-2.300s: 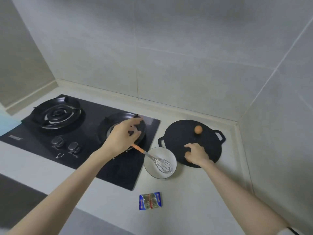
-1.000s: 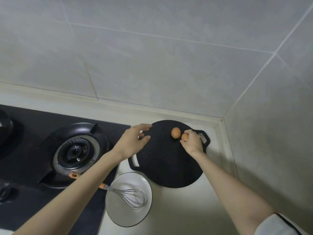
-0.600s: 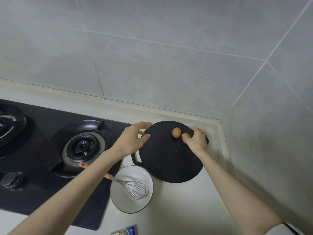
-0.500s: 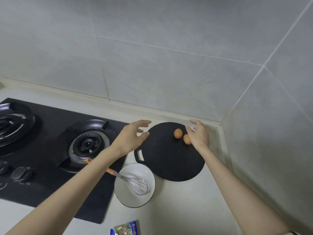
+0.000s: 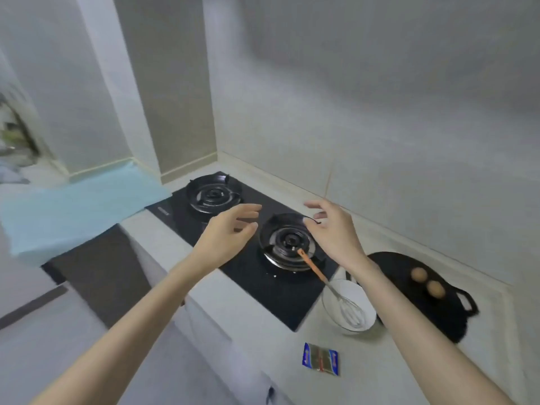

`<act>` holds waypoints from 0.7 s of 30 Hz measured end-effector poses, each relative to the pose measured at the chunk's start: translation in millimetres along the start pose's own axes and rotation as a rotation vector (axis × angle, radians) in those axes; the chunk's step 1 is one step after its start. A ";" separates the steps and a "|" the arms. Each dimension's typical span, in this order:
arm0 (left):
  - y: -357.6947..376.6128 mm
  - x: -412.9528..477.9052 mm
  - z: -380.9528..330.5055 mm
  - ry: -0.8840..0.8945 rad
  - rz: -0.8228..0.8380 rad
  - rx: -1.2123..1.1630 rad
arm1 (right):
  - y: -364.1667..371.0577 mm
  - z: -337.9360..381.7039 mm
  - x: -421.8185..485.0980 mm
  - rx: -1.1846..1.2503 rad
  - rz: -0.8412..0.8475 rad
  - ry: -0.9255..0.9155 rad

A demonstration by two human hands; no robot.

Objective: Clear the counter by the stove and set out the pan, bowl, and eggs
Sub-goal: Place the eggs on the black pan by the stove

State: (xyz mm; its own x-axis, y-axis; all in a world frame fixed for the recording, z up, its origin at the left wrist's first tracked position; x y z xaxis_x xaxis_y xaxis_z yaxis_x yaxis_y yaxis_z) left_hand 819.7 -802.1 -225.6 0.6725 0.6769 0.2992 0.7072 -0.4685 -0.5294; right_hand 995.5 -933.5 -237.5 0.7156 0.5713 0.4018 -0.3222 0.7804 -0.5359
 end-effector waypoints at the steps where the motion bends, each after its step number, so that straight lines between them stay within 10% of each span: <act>1: -24.2 -14.8 6.0 -0.021 -0.039 0.005 | 17.9 21.5 -7.6 0.036 0.043 -0.025; 21: -375.2 -372.2 9.0 -0.506 -1.064 0.423 | 266.2 442.3 -256.9 0.592 0.840 -0.931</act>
State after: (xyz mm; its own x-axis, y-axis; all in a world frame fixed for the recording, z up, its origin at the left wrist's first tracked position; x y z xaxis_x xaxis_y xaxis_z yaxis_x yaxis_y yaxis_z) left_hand 302.1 -873.2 -145.4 -0.4139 0.7937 0.4459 0.6596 0.5990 -0.4539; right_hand 451.8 -760.2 -155.0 -0.4190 0.6930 0.5867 -0.8256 -0.0218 -0.5639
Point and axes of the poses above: each hand's wrist, its own x-axis towards the middle knuckle, its own y-axis out of the palm, z = x × y, the point moved 1 cm from there along x, towards the middle knuckle, and after that the axes turned 9 degrees about -z, right-handed, at the moved point
